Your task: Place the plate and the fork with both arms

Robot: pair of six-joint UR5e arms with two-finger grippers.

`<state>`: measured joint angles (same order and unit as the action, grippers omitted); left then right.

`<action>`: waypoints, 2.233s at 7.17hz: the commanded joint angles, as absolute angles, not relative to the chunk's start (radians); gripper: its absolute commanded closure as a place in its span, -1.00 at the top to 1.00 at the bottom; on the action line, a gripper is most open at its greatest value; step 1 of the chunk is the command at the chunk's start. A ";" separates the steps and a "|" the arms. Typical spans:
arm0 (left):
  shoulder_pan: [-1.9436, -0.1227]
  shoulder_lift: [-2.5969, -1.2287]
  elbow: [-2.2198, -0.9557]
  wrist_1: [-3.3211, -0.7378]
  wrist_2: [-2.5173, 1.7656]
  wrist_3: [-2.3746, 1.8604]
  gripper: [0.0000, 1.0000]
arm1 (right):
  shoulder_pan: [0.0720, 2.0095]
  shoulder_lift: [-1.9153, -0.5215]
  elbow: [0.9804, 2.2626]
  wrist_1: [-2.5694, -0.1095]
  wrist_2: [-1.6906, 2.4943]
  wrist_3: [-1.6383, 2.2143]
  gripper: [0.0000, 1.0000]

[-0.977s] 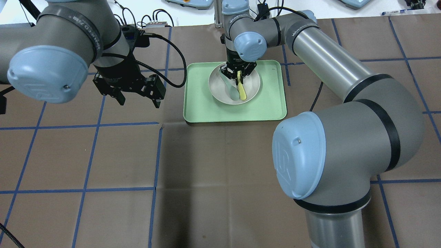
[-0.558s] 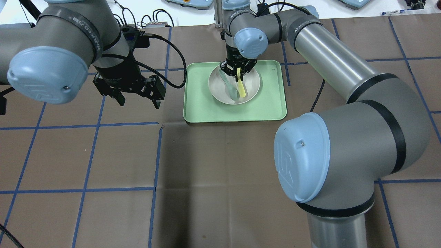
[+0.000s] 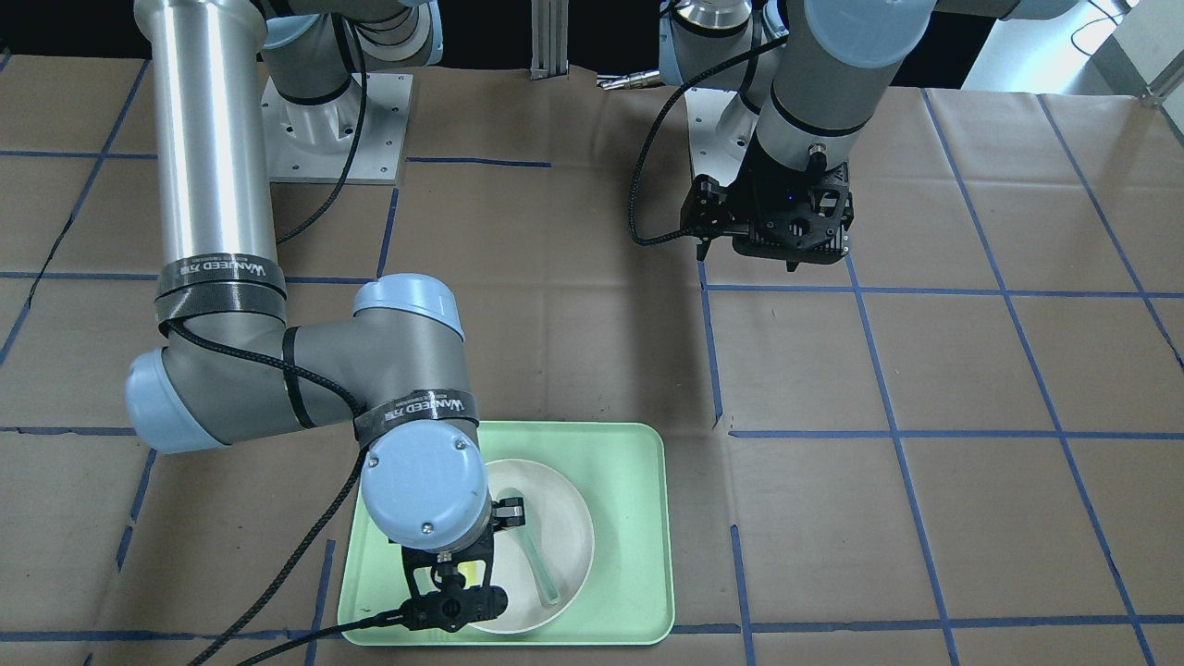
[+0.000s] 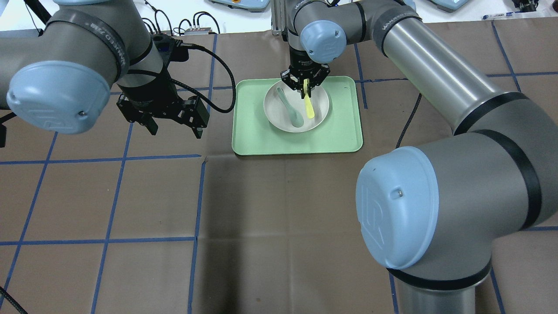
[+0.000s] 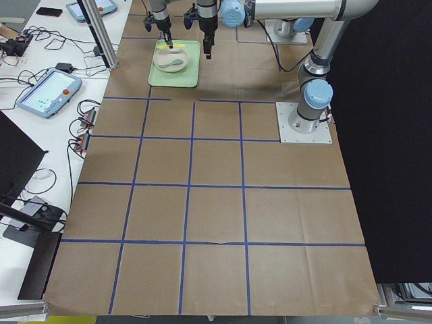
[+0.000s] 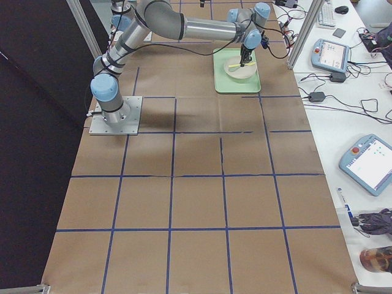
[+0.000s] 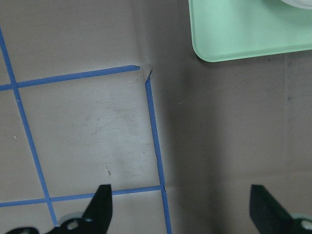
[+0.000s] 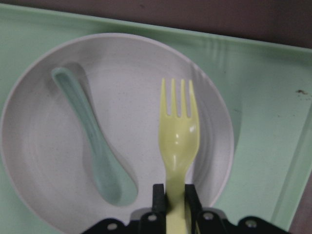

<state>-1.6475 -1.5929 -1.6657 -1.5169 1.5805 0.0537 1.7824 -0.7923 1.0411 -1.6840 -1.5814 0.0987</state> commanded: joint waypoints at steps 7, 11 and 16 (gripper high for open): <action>-1.649 -1.591 -1.666 -1.517 1.580 0.054 0.99 | 1.660 -0.819 1.266 -1.861 -1.572 0.121 -0.53; -1.649 -1.610 -1.663 -1.517 1.582 0.054 0.99 | 1.654 -0.918 1.272 -1.806 -1.577 0.112 1.00; -1.651 -1.617 -1.664 -1.519 1.582 0.055 0.99 | 1.574 -1.252 1.403 -1.582 -1.588 -0.095 1.00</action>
<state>-1.6505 -1.6170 -1.6643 -1.5175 1.5815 0.0548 1.6072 -1.1478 1.3259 -1.6066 -1.5881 -0.0411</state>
